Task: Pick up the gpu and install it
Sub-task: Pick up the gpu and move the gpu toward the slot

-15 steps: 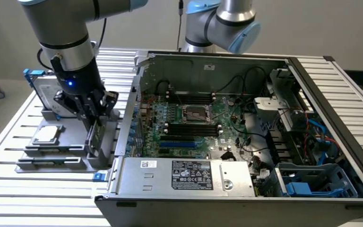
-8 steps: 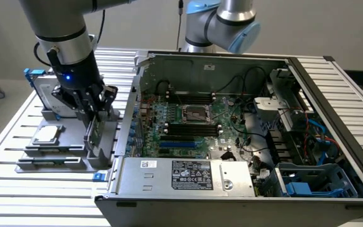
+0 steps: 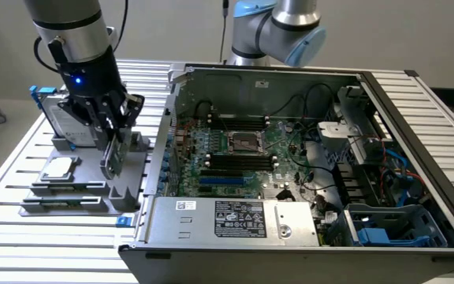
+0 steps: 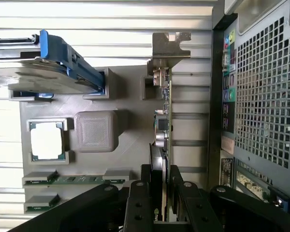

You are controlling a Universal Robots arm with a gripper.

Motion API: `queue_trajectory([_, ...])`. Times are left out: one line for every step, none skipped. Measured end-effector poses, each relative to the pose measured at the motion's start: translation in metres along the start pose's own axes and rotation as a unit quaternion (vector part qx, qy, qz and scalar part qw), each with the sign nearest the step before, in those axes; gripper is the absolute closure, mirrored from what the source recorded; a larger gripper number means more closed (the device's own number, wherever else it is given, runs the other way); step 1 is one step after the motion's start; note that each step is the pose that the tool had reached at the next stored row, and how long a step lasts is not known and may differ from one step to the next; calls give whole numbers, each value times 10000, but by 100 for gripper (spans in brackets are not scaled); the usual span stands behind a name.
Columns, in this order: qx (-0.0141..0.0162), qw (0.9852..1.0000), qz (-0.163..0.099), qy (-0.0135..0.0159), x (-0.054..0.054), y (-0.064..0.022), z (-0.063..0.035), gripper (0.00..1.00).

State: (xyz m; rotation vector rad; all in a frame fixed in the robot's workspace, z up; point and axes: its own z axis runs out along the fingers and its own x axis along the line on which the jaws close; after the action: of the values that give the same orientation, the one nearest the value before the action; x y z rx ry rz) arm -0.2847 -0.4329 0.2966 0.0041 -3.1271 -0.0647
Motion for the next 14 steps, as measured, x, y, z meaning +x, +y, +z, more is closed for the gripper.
queue_trajectory([0,10000,0,0,1,2,-44,74])
queue_trajectory([0,10000,0,1,1,4,-89,74])
queue_trajectory([0,10000,0,1,2,6,-138,74])
queue_trajectory([0,10000,0,1,3,8,-183,74])
queue_trajectory([0,10000,0,0,3,10,-228,74])
queue_trajectory([0,10000,0,0,4,12,-273,74])
queue_trajectory([1,10000,0,1,5,13,-319,74])
queue_trajectory([0,10000,0,0,5,15,-364,74])
queue_trajectory([0,10000,0,1,6,17,-411,74])
queue_trajectory([0,10000,0,0,6,19,-455,74])
queue_trajectory([0,10000,0,0,7,21,-500,74])
queue_trajectory([1,10000,0,1,7,23,-546,74])
queue_trajectory([0,10000,-1,0,5,24,-592,74])
queue_trajectory([0,10000,-1,0,0,25,-636,74])
